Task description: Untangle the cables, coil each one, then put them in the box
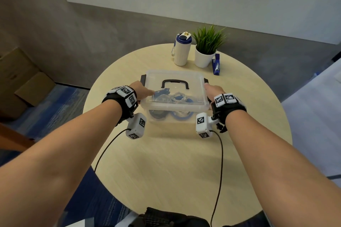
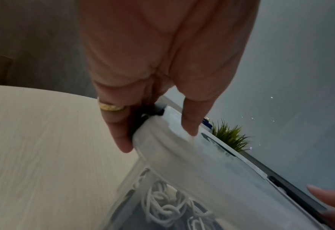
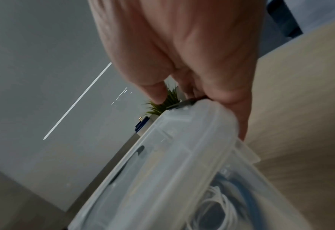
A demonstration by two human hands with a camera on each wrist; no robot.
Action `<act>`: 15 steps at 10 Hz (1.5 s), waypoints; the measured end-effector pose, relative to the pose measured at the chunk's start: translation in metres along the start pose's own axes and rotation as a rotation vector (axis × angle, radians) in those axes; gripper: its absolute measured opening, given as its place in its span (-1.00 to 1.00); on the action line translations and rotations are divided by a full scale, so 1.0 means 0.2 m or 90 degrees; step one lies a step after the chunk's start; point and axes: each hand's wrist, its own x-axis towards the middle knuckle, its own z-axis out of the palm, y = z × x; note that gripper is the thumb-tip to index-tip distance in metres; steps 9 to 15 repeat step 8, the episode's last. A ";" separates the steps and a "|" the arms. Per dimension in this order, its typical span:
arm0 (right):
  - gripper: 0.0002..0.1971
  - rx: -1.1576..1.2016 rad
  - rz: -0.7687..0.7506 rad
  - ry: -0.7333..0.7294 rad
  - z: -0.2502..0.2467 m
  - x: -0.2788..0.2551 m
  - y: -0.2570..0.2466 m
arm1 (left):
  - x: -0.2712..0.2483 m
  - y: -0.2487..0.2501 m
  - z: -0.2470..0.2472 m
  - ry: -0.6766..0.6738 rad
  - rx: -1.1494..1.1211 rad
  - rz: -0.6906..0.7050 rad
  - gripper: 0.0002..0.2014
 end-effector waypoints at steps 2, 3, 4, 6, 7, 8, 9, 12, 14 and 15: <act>-0.52 -0.118 -0.046 0.002 0.05 -0.03 0.02 | -0.01 0.04 0.03 0.017 0.158 0.024 -0.37; -0.54 -0.166 -0.067 0.020 0.06 -0.04 0.00 | -0.01 0.08 0.03 0.017 0.214 0.040 -0.42; -0.56 -0.213 -0.092 0.029 0.07 -0.04 -0.01 | 0.00 0.09 0.03 0.012 0.228 0.041 -0.44; -0.54 -0.272 -0.100 0.003 0.05 -0.05 0.01 | 0.04 0.02 0.03 -0.033 0.046 0.030 -0.41; -0.51 -0.270 -0.081 -0.008 0.03 -0.04 0.00 | 0.08 -0.05 0.00 -0.093 -0.064 0.043 -0.35; -0.28 -0.237 -0.059 0.009 0.01 -0.04 0.01 | 0.06 -0.20 0.03 -0.141 -0.114 -0.018 -0.02; -0.28 -0.237 -0.059 0.009 0.01 -0.04 0.01 | 0.06 -0.20 0.03 -0.141 -0.114 -0.018 -0.02; -0.28 -0.237 -0.059 0.009 0.01 -0.04 0.01 | 0.06 -0.20 0.03 -0.141 -0.114 -0.018 -0.02; -0.28 -0.237 -0.059 0.009 0.01 -0.04 0.01 | 0.06 -0.20 0.03 -0.141 -0.114 -0.018 -0.02; -0.28 -0.237 -0.059 0.009 0.01 -0.04 0.01 | 0.06 -0.20 0.03 -0.141 -0.114 -0.018 -0.02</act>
